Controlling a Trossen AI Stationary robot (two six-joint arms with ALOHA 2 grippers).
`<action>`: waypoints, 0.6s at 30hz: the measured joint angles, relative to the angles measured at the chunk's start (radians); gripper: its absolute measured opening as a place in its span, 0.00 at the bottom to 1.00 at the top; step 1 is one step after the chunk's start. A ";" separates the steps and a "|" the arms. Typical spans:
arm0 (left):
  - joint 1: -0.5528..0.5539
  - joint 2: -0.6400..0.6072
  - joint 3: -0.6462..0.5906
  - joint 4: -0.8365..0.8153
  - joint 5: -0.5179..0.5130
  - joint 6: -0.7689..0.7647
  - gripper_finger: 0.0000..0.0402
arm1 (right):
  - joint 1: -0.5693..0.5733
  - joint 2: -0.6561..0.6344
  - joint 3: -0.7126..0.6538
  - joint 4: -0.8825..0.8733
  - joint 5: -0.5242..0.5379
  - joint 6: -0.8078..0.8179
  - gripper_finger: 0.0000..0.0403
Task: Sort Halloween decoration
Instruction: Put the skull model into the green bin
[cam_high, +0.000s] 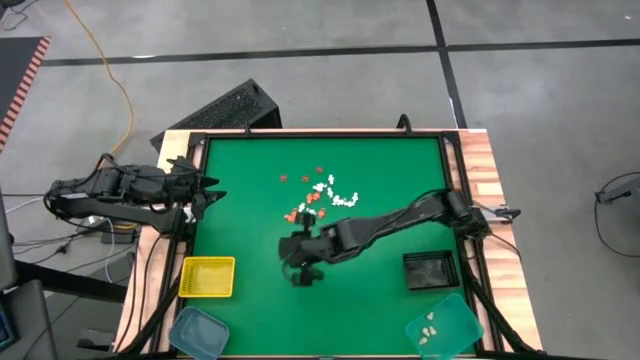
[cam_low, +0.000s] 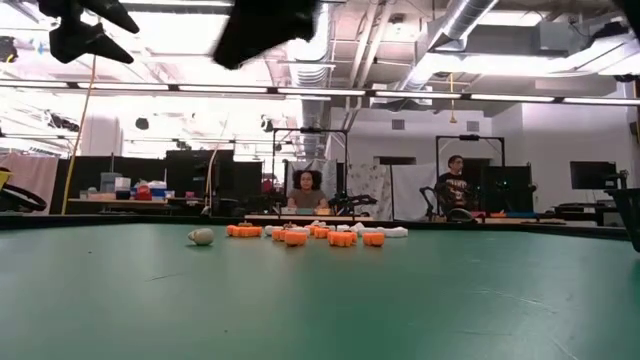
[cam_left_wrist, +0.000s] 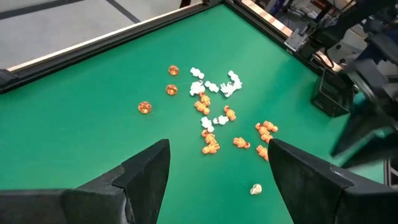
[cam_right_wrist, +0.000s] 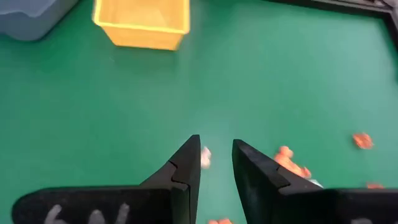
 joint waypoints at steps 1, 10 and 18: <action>0.000 0.000 0.000 0.000 -0.001 0.000 0.65 | -0.006 -0.048 -0.078 0.050 -0.024 0.004 0.25; 0.000 0.000 0.000 0.000 -0.027 -0.040 0.65 | -0.029 -0.377 -0.696 0.617 -0.057 0.145 0.20; 0.000 0.000 0.000 0.000 -0.027 -0.096 0.65 | -0.031 -0.206 -0.756 0.827 -0.053 0.164 0.20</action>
